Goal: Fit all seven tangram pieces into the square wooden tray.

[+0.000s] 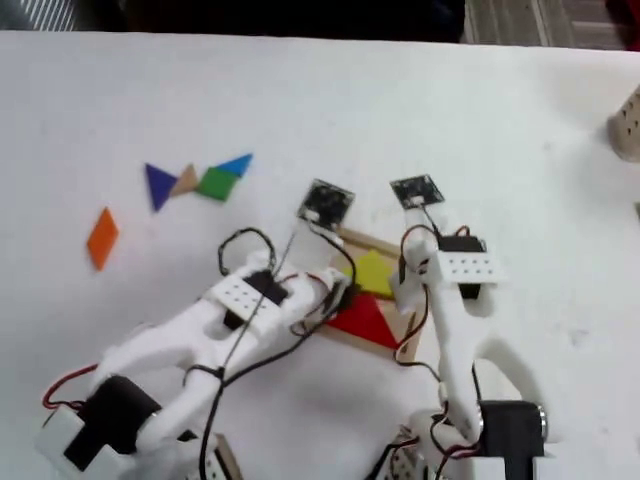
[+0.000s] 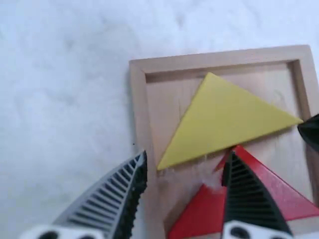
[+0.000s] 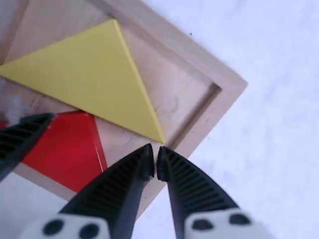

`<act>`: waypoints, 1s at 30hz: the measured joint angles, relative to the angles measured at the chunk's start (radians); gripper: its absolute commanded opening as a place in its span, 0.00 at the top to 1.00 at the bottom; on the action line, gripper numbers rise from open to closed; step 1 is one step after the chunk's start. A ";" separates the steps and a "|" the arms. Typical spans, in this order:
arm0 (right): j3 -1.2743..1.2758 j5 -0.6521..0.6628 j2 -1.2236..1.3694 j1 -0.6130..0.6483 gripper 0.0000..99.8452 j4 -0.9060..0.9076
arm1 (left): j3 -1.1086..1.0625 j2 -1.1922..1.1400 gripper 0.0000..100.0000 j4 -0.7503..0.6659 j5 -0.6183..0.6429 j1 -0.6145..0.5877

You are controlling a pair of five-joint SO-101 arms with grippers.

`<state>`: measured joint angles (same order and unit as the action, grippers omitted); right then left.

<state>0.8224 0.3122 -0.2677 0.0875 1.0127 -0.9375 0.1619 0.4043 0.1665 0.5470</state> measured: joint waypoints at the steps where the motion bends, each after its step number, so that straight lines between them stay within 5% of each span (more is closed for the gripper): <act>1: 0.003 0.000 -0.015 0.002 0.98 0.008 | 0.000 0.000 0.74 0.005 -0.014 0.009; 11: 0.083 0.002 0.023 0.075 0.98 -0.077 | 0.000 0.000 0.74 0.008 -0.034 0.020; 30: -0.232 0.000 0.285 0.032 0.98 -0.284 | 0.000 0.000 0.74 0.026 -0.035 0.068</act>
<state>0.5907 0.3122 0.0176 0.1197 0.7288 -0.9375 0.1619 0.4304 0.1312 0.6145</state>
